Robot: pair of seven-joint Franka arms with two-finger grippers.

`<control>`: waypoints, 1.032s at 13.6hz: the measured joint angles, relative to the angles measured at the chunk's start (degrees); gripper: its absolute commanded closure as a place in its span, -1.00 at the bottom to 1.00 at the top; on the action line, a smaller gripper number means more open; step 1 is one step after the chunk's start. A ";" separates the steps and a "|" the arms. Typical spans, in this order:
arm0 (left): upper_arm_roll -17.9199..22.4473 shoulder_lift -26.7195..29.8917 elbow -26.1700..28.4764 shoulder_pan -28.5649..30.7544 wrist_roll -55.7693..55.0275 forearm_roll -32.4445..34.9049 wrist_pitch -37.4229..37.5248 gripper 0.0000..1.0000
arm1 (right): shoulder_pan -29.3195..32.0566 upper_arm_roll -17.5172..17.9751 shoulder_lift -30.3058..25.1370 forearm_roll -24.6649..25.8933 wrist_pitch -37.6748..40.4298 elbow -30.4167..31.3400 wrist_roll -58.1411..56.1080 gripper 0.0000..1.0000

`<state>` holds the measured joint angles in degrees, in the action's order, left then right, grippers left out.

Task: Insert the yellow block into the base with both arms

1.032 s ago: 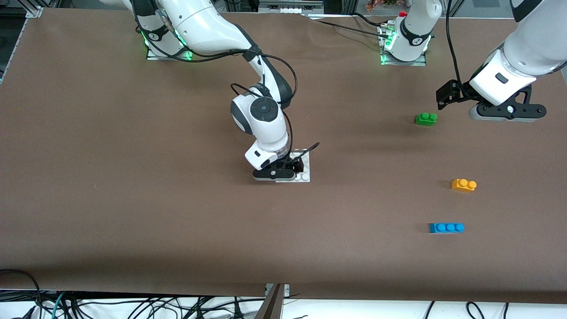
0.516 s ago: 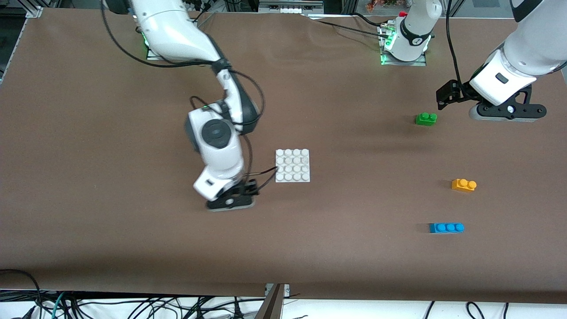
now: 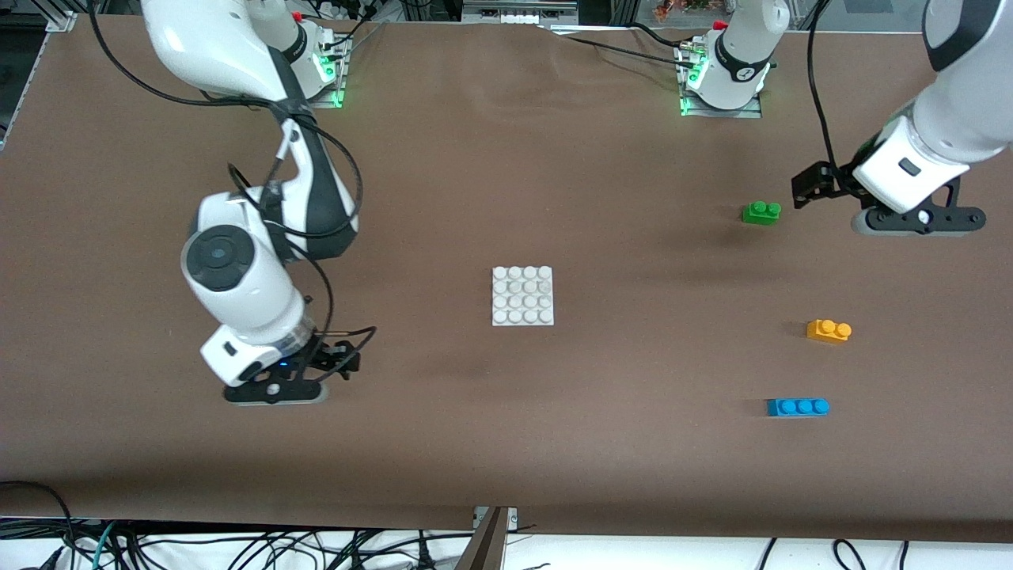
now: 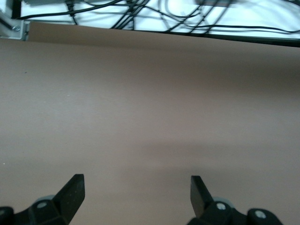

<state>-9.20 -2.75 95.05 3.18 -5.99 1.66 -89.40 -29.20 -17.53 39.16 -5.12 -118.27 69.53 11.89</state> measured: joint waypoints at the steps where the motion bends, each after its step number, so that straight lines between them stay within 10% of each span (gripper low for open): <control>1: 0.16 -0.61 0.00 0.84 1.52 0.36 -0.29 -1.00 | 1.72 -0.01 -1.33 -0.03 1.15 -0.24 -2.12 -1.00; 14: 0.55 -13.59 0.64 4.78 16.99 7.94 -15.64 -1.00 | 15.55 1.77 -20.93 2.24 14.42 8.65 -15.62 -1.00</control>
<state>-8.65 -16.34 95.69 7.96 11.00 9.60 -105.04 -13.65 -15.76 18.23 -2.88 -103.85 78.19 -3.74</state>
